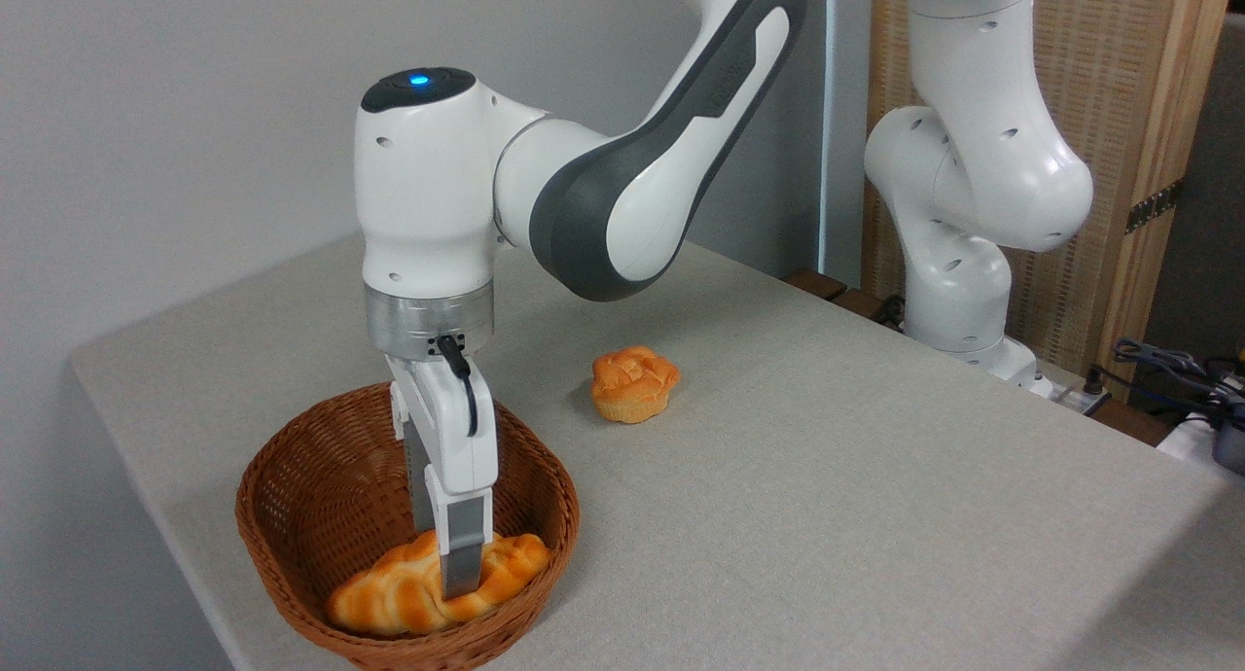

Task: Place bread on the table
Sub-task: 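Lower the open gripper into the basket over the braided loaf, then close the gripper on the braided loaf inside the basket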

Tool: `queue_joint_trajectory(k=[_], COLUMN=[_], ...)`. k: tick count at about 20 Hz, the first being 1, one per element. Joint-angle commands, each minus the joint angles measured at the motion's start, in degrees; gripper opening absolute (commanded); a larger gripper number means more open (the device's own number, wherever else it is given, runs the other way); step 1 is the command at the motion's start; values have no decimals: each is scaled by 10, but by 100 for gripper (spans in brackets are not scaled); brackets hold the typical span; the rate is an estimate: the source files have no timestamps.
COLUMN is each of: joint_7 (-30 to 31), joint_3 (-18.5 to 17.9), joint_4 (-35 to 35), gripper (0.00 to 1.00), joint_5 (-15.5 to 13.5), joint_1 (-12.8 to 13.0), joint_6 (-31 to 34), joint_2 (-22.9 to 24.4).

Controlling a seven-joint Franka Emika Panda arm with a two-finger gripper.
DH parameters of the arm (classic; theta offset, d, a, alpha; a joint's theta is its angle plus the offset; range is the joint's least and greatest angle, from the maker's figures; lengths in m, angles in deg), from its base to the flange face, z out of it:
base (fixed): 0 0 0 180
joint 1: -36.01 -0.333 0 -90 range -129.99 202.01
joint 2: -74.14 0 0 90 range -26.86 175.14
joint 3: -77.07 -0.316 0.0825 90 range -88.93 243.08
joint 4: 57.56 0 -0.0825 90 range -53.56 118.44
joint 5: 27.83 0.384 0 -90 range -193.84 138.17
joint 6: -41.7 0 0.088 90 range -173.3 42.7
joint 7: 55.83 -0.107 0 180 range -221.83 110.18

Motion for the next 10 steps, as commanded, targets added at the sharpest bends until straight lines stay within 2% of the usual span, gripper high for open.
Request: queue_joint_trajectory(k=[1,2,4,7,8,10], joint_7=[-37,-38,-39,-42,-49,-61], joint_3=[-2,-2,-2,-2,-3,-4], joint_4=[3,2,3,3,3,3], gripper=[100,99,87,54,48,46], joint_5=[-2,-2,-2,-2,-2,-2], joint_1=[1,1,1,1,1,1], joint_6=[-18,-18,-18,-18,-18,-18], joint_2=[-8,-9,-9,-9,-9,-10])
